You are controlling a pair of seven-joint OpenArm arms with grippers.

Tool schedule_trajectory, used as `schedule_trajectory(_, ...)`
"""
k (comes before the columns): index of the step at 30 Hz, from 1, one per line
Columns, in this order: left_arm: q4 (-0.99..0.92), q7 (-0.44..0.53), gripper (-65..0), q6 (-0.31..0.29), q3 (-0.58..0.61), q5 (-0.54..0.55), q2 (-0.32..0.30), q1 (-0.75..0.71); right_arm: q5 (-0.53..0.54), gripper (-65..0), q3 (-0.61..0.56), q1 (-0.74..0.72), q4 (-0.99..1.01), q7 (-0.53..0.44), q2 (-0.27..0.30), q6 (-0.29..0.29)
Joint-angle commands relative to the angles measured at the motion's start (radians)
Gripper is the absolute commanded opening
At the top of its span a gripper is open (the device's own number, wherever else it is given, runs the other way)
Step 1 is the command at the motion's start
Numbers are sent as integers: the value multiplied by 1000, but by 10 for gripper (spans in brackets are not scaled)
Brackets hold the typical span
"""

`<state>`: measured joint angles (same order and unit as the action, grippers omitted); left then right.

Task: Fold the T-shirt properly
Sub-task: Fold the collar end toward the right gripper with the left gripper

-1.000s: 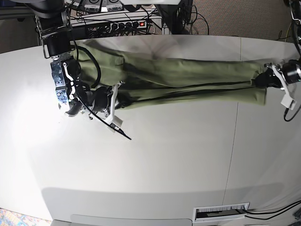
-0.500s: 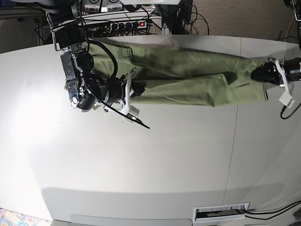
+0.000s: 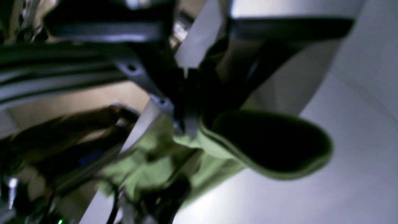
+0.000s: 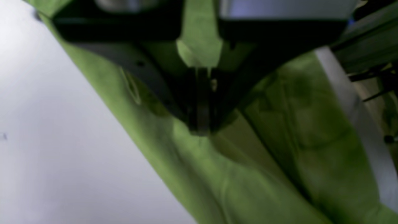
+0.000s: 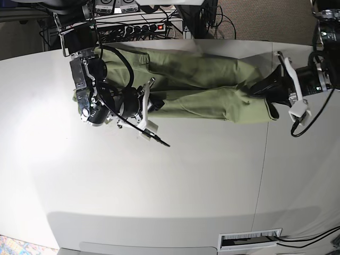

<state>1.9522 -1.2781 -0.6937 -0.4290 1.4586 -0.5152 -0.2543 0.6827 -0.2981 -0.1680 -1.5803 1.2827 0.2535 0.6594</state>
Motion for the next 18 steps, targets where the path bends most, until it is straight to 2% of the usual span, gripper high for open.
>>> schedule_trajectory(1,13,31,-650,-4,-12,25,2,-1,17,-650,27,-21,-18,-28,5,6)
schedule_trajectory(6,13,53,-650,-4,-12,25,105,0,43,-650,126,-21,-51,-36,5,6)
schedule_trajectory(9,9,101,-650,-4,3,25,165,0,46,-650,143,-20,-51,-36,10,6)
schedule_trajectory(14,2,180,-650,-4,119,-135,245,-1,55,-650,143,-21,-51,-35,13,6)
schedule_trajectory(18,-38,271,-650,-4,232,-285,264,0,54,-650,143,-20,-63,-33,13,6)
